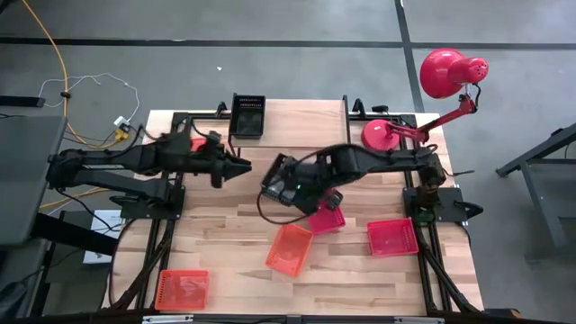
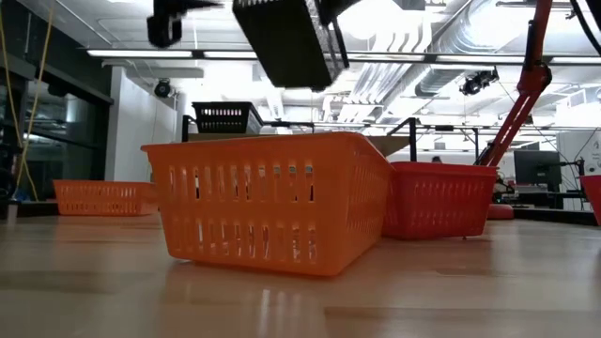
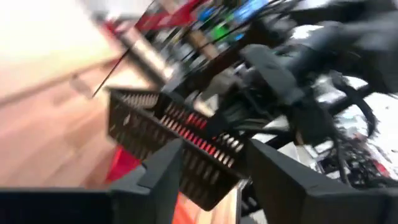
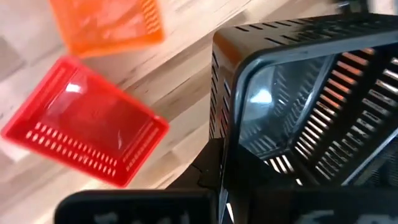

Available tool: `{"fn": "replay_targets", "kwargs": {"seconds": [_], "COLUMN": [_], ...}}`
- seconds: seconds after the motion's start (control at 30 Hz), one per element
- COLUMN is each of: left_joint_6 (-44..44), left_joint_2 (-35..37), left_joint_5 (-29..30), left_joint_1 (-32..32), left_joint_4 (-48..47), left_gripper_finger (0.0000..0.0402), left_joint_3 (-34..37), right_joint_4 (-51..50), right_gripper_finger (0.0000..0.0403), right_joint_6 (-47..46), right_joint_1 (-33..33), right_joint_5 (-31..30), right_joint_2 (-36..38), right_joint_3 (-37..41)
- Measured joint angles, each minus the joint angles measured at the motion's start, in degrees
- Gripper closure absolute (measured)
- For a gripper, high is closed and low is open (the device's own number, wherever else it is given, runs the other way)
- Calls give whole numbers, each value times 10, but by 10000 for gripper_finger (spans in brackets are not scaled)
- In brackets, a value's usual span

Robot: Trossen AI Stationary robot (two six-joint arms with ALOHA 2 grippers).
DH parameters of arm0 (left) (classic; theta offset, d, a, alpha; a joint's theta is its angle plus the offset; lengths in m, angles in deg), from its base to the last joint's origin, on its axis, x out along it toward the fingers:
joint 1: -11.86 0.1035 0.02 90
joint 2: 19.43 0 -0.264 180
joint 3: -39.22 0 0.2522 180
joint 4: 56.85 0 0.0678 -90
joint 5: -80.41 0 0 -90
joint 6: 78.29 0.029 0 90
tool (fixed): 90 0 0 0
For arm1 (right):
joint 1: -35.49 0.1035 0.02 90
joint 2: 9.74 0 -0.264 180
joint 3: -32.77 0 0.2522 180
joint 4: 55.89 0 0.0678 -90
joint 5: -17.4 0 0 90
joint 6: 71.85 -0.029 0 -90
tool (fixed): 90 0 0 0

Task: Stack baskets on shelf by color
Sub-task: Stack the black basket on top of the stacked black baskets on the shelf

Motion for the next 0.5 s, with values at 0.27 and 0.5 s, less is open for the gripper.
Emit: {"fn": "replay_targets", "kwargs": {"seconds": [0.27, 0.5], "left_joint_6": [-116, -180], "left_joint_2": [-68, -146], "left_joint_5": [-14, -46], "left_joint_1": [3, 0], "left_joint_4": [-35, -35], "left_gripper_finger": [181, 183], "left_joint_3": [-4, -3], "right_joint_4": [25, 106], "right_gripper_finger": [403, 403], "right_joint_6": [15, 42], "right_joint_1": [22, 41], "right_joint_5": [-28, -48], "right_joint_2": [0, 0], "right_joint_3": [121, 201]}}
